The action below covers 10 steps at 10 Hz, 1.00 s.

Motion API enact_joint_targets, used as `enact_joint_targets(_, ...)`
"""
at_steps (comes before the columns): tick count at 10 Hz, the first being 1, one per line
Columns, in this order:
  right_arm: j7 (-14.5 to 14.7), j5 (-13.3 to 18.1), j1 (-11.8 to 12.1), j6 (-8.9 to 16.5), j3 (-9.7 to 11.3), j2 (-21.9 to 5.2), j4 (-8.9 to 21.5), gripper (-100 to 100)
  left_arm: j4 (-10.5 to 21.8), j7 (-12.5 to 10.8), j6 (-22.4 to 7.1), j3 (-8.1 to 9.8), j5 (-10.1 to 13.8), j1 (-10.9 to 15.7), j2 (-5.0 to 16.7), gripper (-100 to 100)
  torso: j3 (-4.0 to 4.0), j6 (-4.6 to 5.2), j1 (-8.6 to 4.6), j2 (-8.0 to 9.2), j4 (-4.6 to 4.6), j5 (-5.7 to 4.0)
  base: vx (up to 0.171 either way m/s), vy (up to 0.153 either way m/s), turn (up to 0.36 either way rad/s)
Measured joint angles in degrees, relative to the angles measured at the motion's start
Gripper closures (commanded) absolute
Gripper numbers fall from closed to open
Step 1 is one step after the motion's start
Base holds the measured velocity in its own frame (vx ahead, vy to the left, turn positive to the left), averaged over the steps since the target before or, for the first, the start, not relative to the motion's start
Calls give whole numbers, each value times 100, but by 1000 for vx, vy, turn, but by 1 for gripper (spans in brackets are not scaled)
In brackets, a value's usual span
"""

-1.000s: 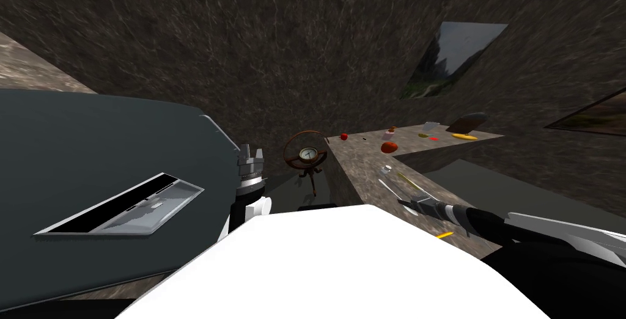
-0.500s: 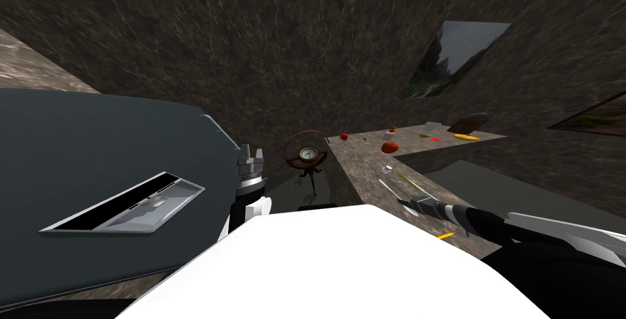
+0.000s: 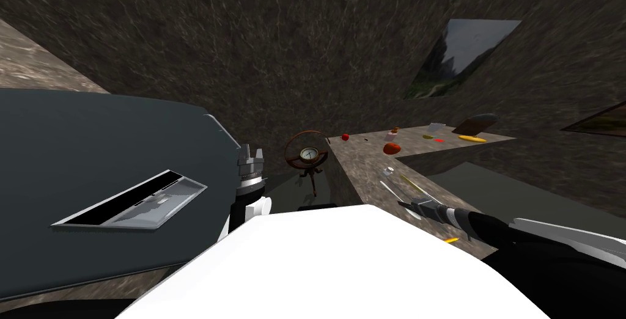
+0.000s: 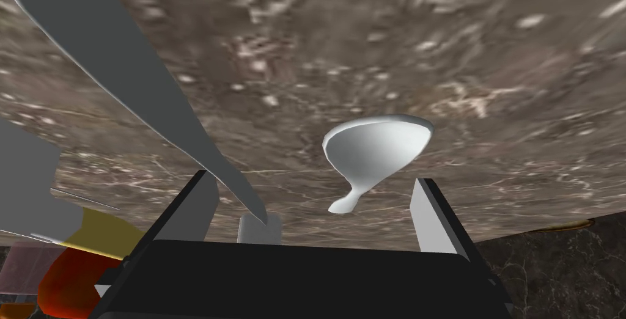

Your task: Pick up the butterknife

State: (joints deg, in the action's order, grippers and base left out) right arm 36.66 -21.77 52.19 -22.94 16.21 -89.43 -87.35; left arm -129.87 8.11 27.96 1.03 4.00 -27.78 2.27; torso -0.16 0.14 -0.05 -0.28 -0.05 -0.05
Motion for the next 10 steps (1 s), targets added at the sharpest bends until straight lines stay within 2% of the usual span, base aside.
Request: enact_joint_targets(10,1416,-1310,287,14,200,158,-220,-100,0,0,0,0,0,0,0,0,-2,-3,-1,0,-4,-18,11,-9,35)
